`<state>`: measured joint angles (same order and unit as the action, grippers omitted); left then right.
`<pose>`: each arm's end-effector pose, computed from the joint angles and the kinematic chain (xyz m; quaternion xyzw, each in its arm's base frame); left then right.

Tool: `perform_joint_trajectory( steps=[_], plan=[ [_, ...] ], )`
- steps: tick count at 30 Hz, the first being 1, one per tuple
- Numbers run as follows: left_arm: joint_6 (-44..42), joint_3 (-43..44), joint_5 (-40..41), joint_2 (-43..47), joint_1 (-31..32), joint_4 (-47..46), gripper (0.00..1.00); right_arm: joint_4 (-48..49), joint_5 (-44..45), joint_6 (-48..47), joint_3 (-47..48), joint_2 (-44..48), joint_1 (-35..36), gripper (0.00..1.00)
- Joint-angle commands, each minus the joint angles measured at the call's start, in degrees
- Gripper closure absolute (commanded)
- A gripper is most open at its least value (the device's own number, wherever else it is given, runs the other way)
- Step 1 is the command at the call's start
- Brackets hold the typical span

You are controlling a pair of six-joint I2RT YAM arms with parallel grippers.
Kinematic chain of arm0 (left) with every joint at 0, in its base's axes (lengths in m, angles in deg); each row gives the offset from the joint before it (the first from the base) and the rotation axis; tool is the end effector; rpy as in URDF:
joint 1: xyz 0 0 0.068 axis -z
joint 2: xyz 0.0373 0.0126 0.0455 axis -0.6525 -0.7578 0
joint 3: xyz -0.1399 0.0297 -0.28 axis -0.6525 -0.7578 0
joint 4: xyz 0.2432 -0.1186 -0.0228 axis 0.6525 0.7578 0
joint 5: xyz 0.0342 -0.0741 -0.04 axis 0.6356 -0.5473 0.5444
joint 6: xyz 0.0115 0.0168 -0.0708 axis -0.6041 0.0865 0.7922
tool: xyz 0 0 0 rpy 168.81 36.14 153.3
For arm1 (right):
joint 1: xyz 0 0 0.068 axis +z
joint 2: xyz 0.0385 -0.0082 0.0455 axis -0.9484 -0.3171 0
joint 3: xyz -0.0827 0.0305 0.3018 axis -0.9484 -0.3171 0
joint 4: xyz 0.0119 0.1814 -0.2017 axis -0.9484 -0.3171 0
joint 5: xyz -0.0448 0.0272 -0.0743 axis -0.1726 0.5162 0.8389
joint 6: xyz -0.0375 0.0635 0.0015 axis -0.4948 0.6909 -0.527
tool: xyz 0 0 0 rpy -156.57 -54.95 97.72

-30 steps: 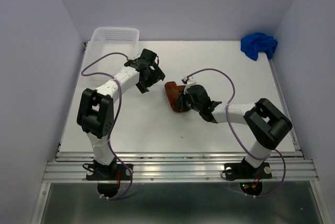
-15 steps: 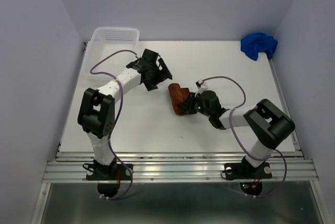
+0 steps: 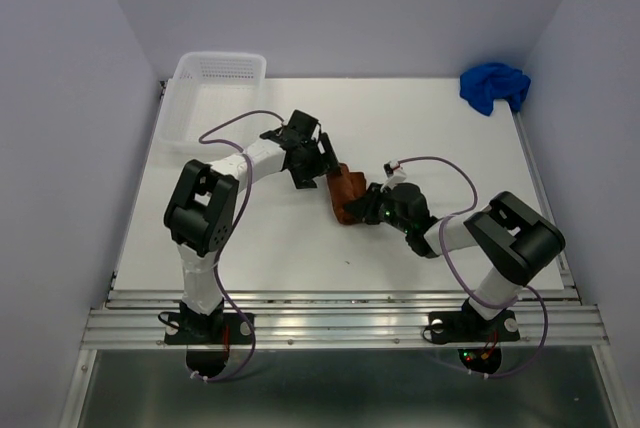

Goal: Roll the towels
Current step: Roll the towel

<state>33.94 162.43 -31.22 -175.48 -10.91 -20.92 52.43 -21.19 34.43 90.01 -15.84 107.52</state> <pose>0.3933 -0.2401 0.2198 -0.0941 0.9279 -0.2907 0.2137 0.2580 0.1965 0.1548 0.0009 0.8206 0.3914 0.4165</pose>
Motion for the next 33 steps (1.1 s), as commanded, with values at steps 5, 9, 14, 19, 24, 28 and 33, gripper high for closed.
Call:
perform_joint_trajectory(
  steps=[5, 9, 14, 19, 24, 28, 33],
  plan=[
    [-1.6, -0.1, -3.2, -0.3, 2.3, -4.2, 0.14, -1.8, -0.8, -0.5, -1.6, -1.9, -0.1, 0.89],
    [-2.0, 1.0, -2.9, -2.3, 3.3, -4.4, 0.23, -1.8, -1.3, -1.9, -1.5, -2.6, -0.1, 0.87],
    [-3.3, 4.0, 1.0, -4.6, 4.5, -0.6, 0.52, -2.6, -1.4, -3.5, -1.1, -1.9, -0.1, 0.8],
    [-4.4, 7.2, 9.5, -4.7, 4.6, 5.8, 1.0, -13.0, -2.5, -10.4, 4.3, 2.5, -0.1, 0.53],
    [-3.0, 12.4, 18.8, -5.0, 4.6, 14.2, 1.0, -24.8, -5.3, -19.1, 9.8, 8.0, -0.1, 0.26],
    [0.5, 18.7, 27.4, -7.6, 4.6, 24.9, 1.0, -31.1, -4.2, -22.9, 13.6, 11.3, -0.1, 0.2],
    [2.1, 23.0, 28.8, -10.8, 4.6, 30.7, 1.0, -33.3, 2.7, -27.3, 17.2, 11.4, 3.5, 0.17]
  ],
)
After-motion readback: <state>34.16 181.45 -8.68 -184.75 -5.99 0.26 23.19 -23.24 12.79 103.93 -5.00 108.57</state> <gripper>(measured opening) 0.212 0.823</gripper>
